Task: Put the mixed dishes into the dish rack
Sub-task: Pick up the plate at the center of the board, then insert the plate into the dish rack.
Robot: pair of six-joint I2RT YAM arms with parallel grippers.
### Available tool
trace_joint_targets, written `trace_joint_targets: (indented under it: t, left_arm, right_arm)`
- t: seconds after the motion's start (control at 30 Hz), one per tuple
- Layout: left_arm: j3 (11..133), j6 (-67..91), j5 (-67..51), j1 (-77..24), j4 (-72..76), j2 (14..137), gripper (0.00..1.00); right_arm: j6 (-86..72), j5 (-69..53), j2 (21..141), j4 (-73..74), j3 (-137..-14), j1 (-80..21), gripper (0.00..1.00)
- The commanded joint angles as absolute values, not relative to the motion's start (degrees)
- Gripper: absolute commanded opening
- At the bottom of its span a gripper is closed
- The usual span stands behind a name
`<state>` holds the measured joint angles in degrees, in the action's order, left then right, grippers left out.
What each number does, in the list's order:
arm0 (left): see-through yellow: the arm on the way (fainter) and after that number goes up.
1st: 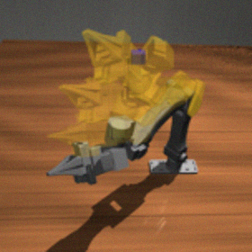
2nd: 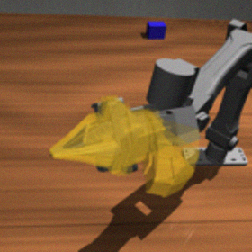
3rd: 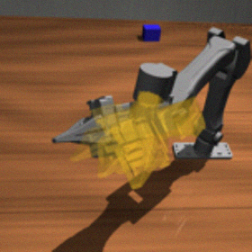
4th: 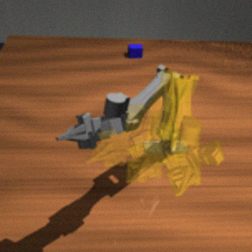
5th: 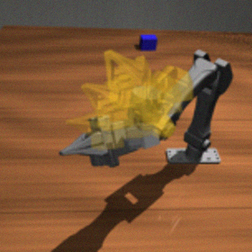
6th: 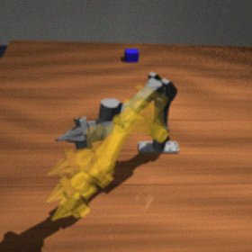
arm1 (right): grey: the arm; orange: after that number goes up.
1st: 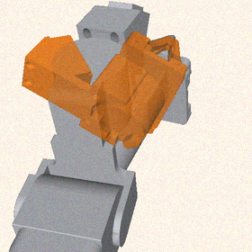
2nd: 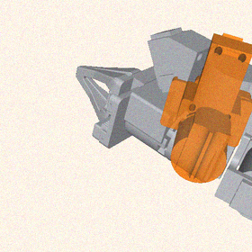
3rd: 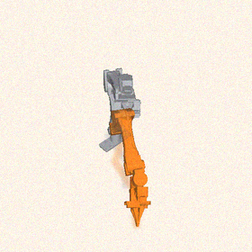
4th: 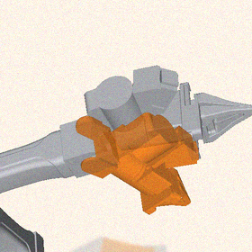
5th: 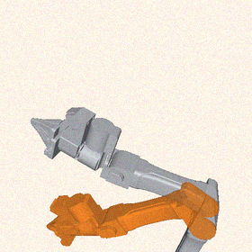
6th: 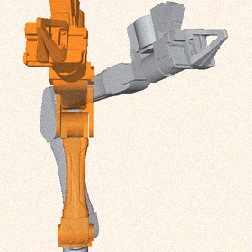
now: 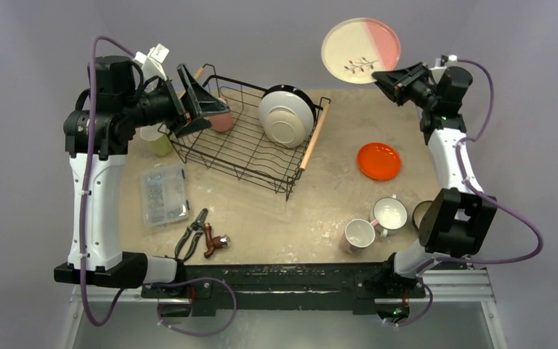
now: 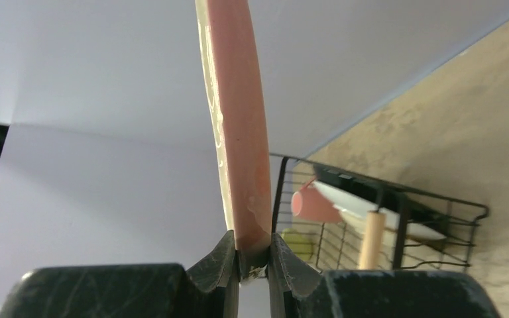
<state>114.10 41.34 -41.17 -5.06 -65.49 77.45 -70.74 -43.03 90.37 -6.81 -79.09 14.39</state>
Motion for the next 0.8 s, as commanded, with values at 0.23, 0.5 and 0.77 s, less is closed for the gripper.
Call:
trace_joint_targets:
  t: [0.23, 0.5, 0.77]
  left_arm:
    - [94.3, 54.4, -38.3, -5.1, -41.7, 67.1, 0.91]
    - [78.7, 63.7, -31.7, -5.4, -22.7, 61.4, 0.87]
    - [78.5, 65.8, -29.7, -5.8, -18.5, 63.5, 0.86]
  right_arm:
    - [-81.5, -48.9, 88.8, -16.1, -84.7, -4.7, 0.00]
    - [-84.1, -52.5, 88.1, -16.7, -83.9, -11.9, 0.00]
    - [-84.5, -54.4, 86.5, -18.3, -81.2, -14.8, 0.00]
